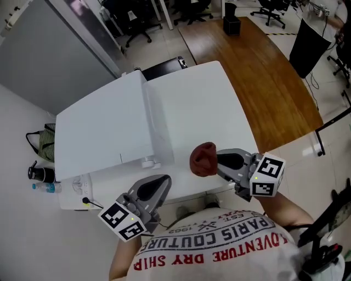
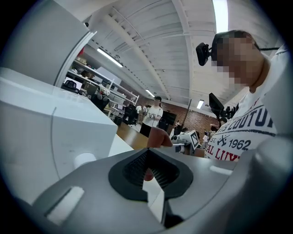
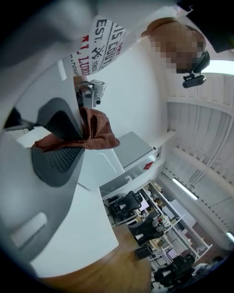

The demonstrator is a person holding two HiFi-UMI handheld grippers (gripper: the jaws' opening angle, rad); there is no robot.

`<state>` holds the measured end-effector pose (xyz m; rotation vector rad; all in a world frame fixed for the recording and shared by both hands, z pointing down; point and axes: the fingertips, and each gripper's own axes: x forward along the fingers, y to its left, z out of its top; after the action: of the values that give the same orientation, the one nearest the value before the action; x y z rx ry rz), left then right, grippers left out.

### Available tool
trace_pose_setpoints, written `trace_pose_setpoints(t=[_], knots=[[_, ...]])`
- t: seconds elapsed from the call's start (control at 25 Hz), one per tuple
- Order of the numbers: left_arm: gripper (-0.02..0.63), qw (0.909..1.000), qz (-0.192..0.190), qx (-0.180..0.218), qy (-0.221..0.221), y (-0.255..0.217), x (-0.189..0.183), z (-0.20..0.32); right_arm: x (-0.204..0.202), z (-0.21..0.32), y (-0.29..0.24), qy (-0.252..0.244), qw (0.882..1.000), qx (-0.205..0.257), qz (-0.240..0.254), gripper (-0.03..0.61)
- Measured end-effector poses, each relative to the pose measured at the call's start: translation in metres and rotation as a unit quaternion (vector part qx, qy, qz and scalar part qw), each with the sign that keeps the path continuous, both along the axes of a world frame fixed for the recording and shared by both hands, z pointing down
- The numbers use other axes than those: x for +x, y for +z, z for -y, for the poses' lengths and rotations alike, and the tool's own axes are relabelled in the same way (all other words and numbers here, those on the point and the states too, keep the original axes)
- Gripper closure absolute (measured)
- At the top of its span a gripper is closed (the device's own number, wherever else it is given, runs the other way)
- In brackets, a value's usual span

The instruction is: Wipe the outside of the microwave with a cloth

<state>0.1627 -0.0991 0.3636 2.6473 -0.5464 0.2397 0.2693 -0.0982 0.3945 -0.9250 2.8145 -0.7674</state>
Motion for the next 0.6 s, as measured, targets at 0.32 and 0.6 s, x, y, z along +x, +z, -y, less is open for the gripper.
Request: trace_pose_setpoints(t=[0.32, 0.6], knots=[[0.612, 0.9972, -0.012, 0.023, 0.07, -0.013, 0.002, -0.035, -0.032, -0.064, -0.006, 0.027, 1.0, -0.001, -0.009, 0.54], [0.612, 0.9968, -0.029, 0.031, 0.068, -0.02, -0.1, -0.071, -0.145, -0.109, -0.016, 0.016, 0.999, 0.011, -0.031, 0.54]])
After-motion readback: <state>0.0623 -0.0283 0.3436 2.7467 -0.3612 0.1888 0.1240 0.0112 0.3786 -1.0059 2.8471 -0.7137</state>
